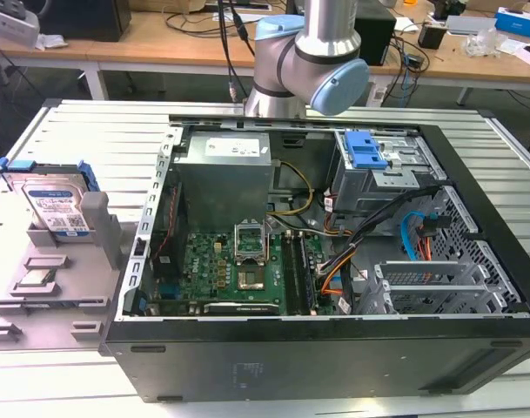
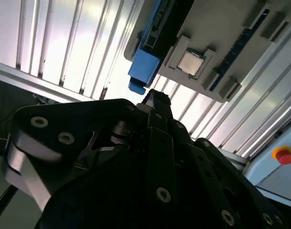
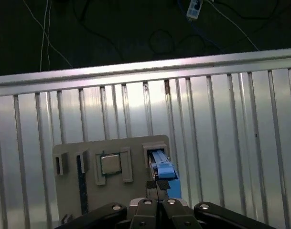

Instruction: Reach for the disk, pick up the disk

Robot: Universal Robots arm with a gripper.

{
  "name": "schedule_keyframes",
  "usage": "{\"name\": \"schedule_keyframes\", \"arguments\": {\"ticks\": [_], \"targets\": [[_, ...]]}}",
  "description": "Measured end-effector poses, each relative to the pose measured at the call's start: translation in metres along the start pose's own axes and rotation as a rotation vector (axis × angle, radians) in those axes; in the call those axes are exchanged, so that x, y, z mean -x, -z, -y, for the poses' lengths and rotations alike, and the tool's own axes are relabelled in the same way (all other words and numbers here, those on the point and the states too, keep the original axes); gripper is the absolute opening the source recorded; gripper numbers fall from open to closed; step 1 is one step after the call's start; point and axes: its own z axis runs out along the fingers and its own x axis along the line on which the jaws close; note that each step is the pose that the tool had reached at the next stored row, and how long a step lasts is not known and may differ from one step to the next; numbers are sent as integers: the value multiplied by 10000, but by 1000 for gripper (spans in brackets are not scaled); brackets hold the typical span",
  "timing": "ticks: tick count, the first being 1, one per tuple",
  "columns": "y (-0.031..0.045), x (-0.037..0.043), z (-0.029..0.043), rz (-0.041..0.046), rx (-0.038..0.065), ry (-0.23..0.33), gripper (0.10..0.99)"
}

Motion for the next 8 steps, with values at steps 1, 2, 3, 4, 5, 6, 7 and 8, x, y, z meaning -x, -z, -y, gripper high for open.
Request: {"name": "schedule_keyframes", "arguments": {"ticks": [1,2,3,4,5,6,7,8], "targets": [[0,0,0,-8,2,212,106],[0,0,0,-13,3,342,106],[0,0,0,-19,4,516,106],[0,0,0,-28,6,725,106],[0,0,0,-35,7,916,106],[0,0,0,-40,8,1052,106],[0,0,0,-49,11,1252,106],[0,0,0,-50,11,1264,106]]}}
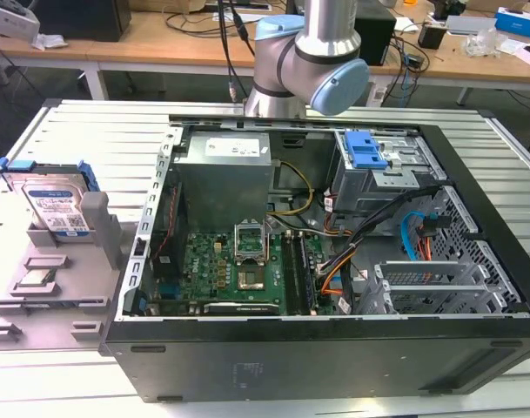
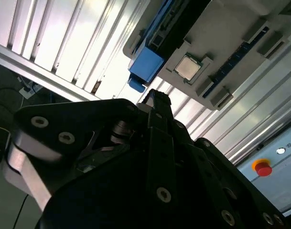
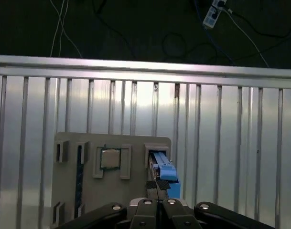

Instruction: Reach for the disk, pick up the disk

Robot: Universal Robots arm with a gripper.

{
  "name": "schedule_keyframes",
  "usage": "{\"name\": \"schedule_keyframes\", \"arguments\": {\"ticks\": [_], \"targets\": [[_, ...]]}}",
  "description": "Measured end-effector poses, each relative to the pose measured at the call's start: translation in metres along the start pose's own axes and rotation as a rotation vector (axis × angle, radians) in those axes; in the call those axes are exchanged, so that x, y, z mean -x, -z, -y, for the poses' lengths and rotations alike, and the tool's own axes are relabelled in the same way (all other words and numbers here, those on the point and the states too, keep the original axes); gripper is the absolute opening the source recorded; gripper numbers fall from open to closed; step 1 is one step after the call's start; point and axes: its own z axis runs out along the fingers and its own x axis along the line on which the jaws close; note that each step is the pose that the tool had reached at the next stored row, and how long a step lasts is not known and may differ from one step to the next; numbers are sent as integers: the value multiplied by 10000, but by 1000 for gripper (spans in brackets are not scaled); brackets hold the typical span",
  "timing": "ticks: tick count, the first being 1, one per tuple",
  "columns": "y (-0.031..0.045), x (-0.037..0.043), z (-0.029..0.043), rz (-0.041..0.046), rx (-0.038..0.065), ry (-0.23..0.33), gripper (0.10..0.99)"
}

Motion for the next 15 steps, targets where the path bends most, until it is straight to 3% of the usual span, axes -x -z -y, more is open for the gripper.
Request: {"name": "schedule_keyframes", "arguments": {"ticks": [6,15], "targets": [[-3,0,1,-68,1,-306,106],[-3,0,1,-69,1,-308,106]]}}
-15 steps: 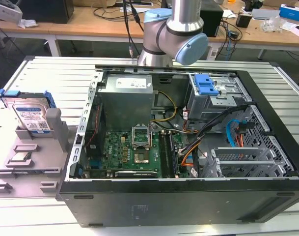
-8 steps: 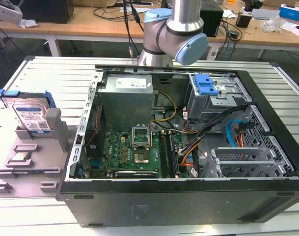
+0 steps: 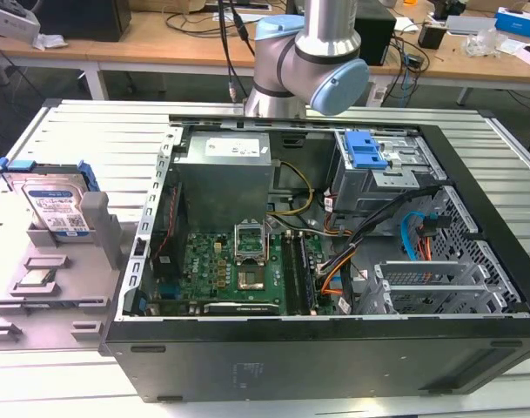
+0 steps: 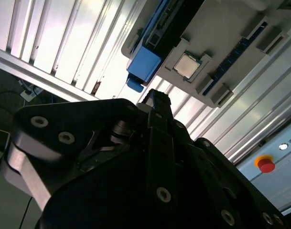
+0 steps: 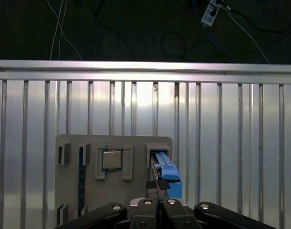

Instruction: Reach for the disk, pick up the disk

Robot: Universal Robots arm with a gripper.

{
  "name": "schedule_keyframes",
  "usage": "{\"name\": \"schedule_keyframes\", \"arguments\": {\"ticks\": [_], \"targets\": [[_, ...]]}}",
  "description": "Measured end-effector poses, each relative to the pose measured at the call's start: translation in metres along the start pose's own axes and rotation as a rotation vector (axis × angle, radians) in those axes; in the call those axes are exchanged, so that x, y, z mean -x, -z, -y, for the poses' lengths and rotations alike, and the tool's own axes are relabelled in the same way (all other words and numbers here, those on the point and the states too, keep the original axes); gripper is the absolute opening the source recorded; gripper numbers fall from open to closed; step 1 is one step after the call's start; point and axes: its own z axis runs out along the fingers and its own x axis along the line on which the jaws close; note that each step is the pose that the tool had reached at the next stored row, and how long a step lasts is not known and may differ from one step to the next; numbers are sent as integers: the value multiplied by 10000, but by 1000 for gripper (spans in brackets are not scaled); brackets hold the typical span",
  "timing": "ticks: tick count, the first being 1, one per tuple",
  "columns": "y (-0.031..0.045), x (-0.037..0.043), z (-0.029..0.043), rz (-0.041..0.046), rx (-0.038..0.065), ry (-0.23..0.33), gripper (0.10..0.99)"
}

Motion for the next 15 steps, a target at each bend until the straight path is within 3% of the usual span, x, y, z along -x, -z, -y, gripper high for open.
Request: {"name": "schedule_keyframes", "arguments": {"ticks": [9,10,11,12,13,14,15], "targets": [[0,0,0,0,-1,-2,114],[0,0,0,0,-1,-2,235],[0,0,0,0,0,-2,298],[0,0,0,1,-1,-2,357],[0,0,0,0,0,-2,357],[0,0,0,0,0,-3,478],[0,0,0,1,-1,-2,478]]}}
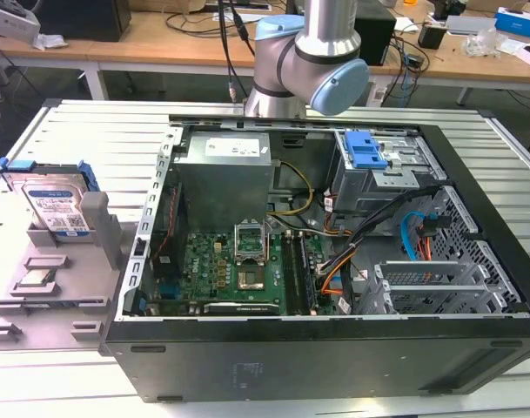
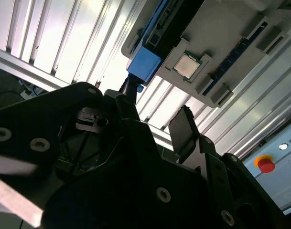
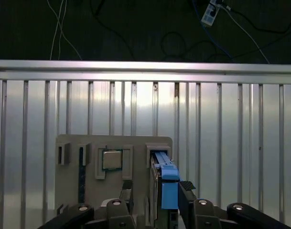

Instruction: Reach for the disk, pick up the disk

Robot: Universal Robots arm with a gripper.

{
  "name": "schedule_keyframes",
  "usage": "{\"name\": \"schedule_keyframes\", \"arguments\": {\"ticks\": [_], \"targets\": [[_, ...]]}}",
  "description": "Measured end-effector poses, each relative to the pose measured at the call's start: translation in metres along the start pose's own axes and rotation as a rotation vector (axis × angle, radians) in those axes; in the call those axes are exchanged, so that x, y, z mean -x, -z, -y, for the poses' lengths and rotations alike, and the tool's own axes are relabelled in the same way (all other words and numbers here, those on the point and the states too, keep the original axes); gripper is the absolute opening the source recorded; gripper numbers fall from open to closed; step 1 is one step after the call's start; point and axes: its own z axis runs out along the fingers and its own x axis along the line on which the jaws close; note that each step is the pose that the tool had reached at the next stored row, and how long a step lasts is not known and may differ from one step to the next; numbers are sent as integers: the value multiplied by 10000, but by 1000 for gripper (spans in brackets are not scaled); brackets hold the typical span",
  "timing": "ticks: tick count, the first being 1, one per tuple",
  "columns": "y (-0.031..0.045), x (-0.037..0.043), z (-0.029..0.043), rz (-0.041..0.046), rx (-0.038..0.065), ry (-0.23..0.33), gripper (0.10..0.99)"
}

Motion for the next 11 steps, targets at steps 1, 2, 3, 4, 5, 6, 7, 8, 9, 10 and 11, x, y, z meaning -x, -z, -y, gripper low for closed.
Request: {"name": "schedule_keyframes", "arguments": {"ticks": [1,2,3,4,5,6,7,8,9,10,11], "targets": [[0,0,0,0,1,0,545],[0,0,0,0,0,-1,545],[0,0,0,0,0,-1,545],[0,0,0,-1,1,-1,545],[-1,1,6,1,-2,-2,545],[-2,2,33,0,3,-1,545],[-10,6,78,0,12,-2,545],[-20,10,104,-1,21,-1,545],[-40,14,121,0,25,3,545],[-130,24,157,-1,28,21,545],[-175,29,173,-1,28,30,545]]}}
